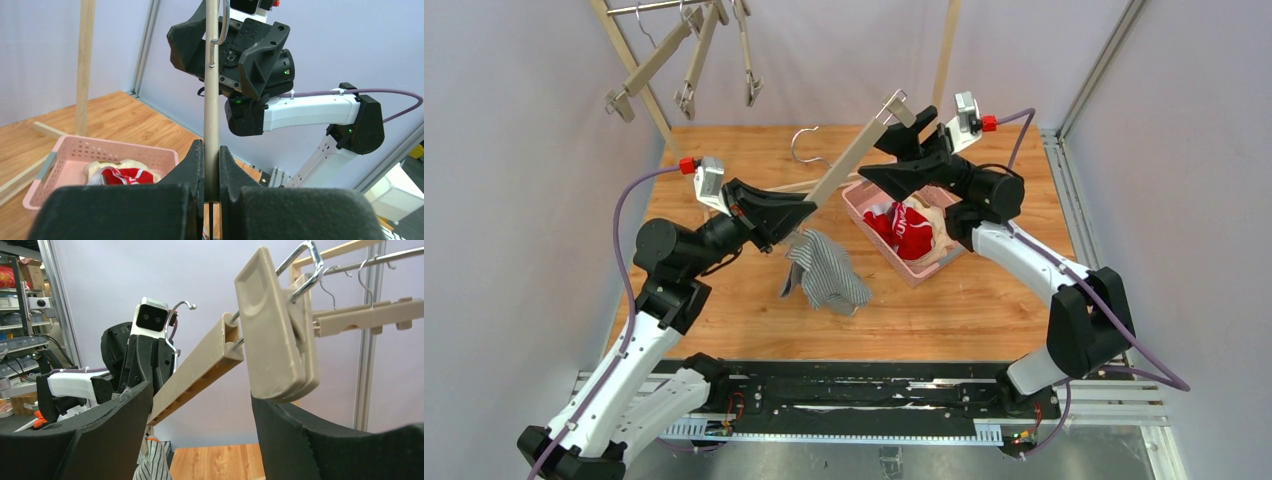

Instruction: Remove the underwear clipped to the hanger

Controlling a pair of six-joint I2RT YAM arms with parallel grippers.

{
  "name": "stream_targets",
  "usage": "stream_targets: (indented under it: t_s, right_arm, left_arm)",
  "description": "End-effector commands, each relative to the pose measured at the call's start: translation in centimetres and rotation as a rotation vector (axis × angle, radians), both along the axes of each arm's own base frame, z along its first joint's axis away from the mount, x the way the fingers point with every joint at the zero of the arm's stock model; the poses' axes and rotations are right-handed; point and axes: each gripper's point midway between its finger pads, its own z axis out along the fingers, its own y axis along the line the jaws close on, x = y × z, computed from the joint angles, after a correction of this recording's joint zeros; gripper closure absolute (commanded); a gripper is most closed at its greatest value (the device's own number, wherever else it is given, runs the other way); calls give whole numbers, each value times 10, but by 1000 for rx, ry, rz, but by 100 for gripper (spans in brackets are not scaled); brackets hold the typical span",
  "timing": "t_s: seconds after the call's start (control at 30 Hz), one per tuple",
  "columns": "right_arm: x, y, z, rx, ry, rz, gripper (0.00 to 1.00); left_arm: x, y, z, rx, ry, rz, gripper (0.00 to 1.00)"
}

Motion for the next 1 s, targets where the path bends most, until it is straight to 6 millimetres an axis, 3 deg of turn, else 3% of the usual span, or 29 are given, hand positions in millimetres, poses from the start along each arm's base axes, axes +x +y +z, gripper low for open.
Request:
stream_targets:
  t_s: [0.0, 0.1, 0.33, 0.47, 0.57, 0.6, 0.63, 0.67, 0.83, 0.97]
  right_arm:
    - [-13, -1, 27, 69, -72, 24, 29]
    - [-12, 0, 31, 76, -73, 30, 34]
    - [-7, 11, 36, 85, -70, 56, 35]
    - [-8, 18, 41, 86, -77, 85, 45]
    - [-10, 22, 42, 77, -77, 107, 62]
    - [-11, 24, 42, 70, -77, 114, 75]
    - [-10, 25, 42, 58, -71, 118, 96]
    - [-9, 26, 40, 50, -66, 116, 99]
    - [-11, 22, 34, 53, -86, 69, 99]
    - [-15, 19, 37, 51, -94, 68, 99]
  left_arm:
    - [-9, 3, 26, -65, -95, -7, 100]
    - [-7, 2, 28, -76, -97, -5, 100]
    - [-5, -2, 29, -96, -104, -22, 100]
    - [-5, -4, 29, -90, -107, -28, 100]
    - [-1, -4, 28, -88, -104, -16, 100]
    - [-1, -3, 27, -88, -104, -12, 100]
    - [0, -3, 27, -88, -105, -8, 100]
    - [0, -2, 28, -89, -108, -3, 100]
    - [1, 0, 34, -100, -121, 16, 99]
    - [4, 1, 32, -103, -111, 25, 78]
